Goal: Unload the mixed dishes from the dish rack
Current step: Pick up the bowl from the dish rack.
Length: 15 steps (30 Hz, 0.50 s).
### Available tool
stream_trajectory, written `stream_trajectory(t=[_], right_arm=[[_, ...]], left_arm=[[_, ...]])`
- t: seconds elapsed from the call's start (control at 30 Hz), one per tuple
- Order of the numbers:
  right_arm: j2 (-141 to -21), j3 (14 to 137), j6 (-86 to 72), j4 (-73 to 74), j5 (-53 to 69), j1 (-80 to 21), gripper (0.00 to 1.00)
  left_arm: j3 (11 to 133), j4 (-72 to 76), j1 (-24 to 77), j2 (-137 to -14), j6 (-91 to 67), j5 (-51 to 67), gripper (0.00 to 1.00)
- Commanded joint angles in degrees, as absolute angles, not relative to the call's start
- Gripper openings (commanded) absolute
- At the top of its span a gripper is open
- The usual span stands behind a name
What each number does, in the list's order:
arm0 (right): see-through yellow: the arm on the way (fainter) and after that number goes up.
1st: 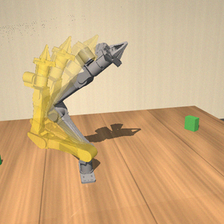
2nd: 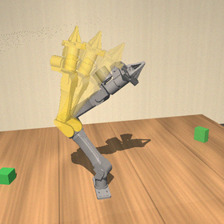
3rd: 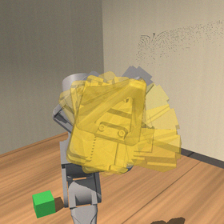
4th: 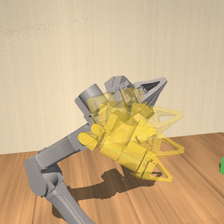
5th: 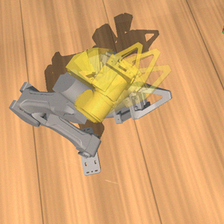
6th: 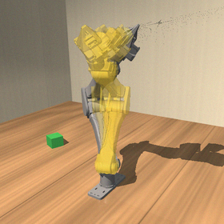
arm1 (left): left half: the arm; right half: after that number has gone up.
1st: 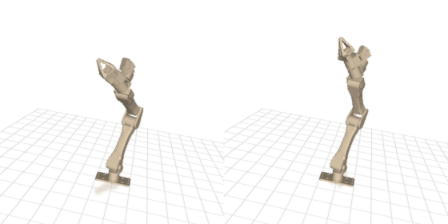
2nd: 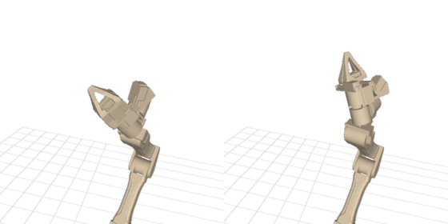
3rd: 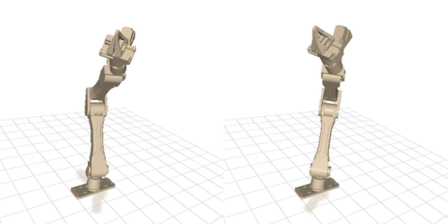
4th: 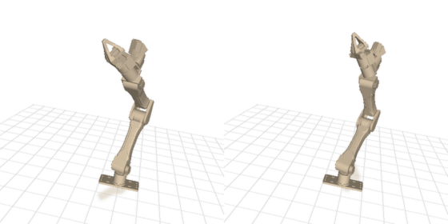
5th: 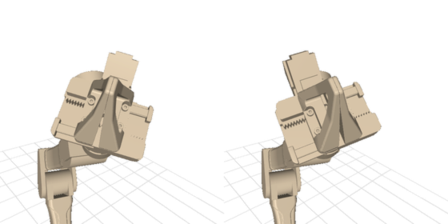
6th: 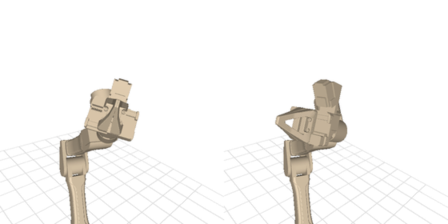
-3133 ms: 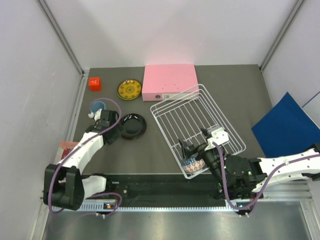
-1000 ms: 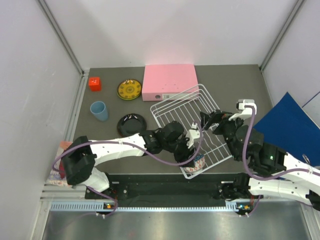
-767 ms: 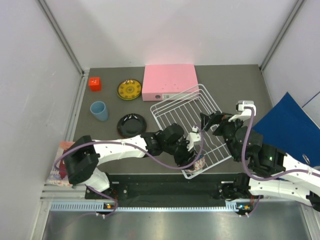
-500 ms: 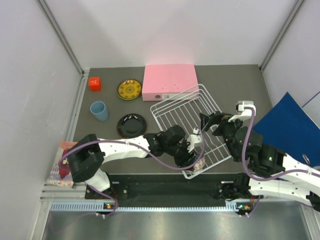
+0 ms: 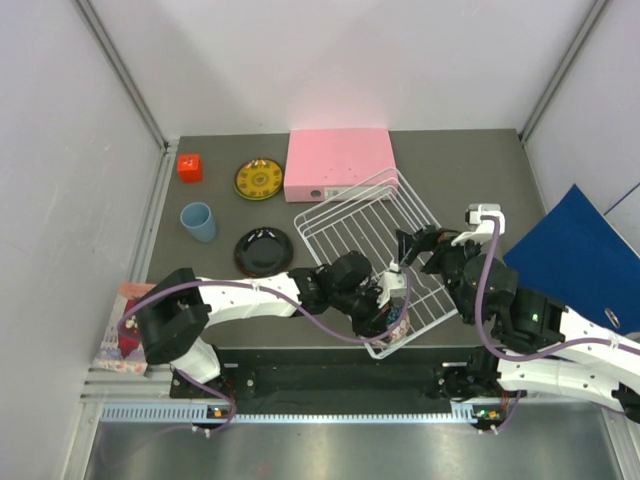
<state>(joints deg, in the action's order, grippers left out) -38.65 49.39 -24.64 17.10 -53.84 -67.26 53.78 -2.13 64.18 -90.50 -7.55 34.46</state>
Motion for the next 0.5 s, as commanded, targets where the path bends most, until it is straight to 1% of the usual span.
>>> stream_trajectory(t=[0.0, 0.3, 0.47], right_arm=[[-37.9, 49.4, -25.0, 15.1, -53.5, -66.4, 1.0], [-37.1, 50.0, -24.9, 15.0, -53.8, -66.4, 1.0], [-36.4, 50.6, -24.3, 15.1, -54.5, -66.4, 1.0]], left_arm=[[55.3, -4.3, 64.0, -86.5, -3.9, 31.0, 0.0], [59.1, -8.4, 63.8, -82.4, -0.7, 29.8, 0.0], [63.7, -12.1, 62.8, -81.4, 1.5, 29.1, 0.0]])
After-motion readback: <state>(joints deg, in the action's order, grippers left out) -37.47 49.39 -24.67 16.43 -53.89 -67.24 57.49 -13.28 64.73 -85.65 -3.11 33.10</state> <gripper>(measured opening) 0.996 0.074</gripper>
